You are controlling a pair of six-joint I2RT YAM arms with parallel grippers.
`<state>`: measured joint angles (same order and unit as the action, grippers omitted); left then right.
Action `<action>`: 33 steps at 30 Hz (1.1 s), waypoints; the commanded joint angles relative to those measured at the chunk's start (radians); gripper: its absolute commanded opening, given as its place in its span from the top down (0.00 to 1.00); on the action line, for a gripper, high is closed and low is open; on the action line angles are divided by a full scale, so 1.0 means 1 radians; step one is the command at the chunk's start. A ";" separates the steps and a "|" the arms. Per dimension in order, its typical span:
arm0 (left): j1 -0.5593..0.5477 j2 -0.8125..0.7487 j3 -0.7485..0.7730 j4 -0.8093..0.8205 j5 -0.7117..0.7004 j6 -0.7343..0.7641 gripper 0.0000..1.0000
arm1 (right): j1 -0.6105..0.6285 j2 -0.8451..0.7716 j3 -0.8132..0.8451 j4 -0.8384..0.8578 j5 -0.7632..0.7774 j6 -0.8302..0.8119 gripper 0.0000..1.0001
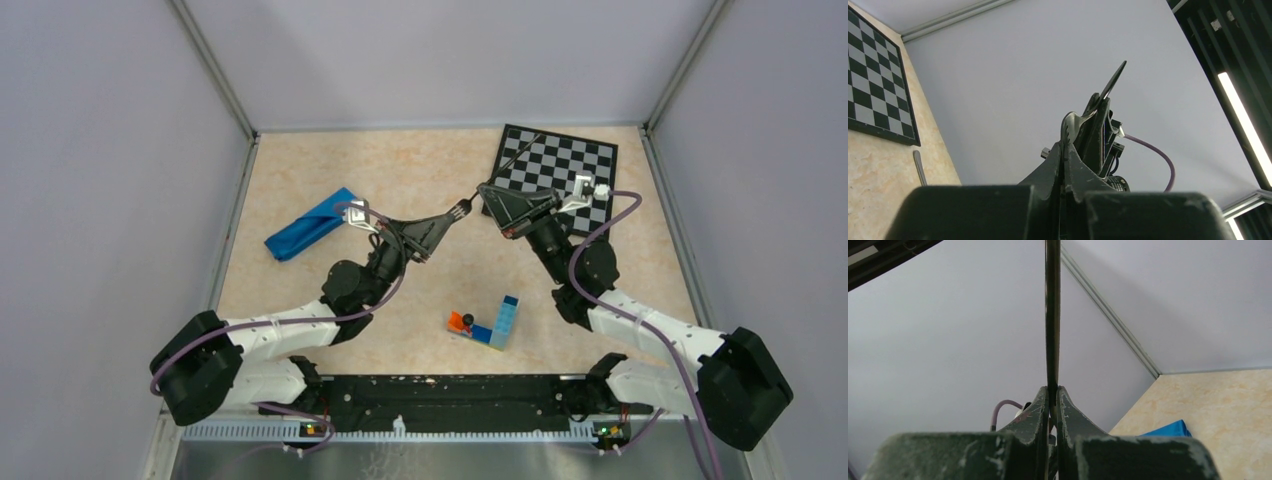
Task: Fold the napkin into a case and place the utensils inside
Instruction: Pass from the right arm to the left, then insert the fork into the folded napkin.
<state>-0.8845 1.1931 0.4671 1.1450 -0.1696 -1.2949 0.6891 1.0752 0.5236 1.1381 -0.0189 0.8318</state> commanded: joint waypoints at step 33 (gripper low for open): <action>1.591 -0.064 0.342 -1.573 1.049 1.076 1.00 | 0.108 -0.450 0.119 -1.319 -0.054 -0.535 0.46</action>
<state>0.6510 1.0878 0.8036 -0.4255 0.7670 -0.3168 0.7479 0.6468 0.5819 -0.1646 -0.0753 0.3210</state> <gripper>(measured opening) 0.008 0.541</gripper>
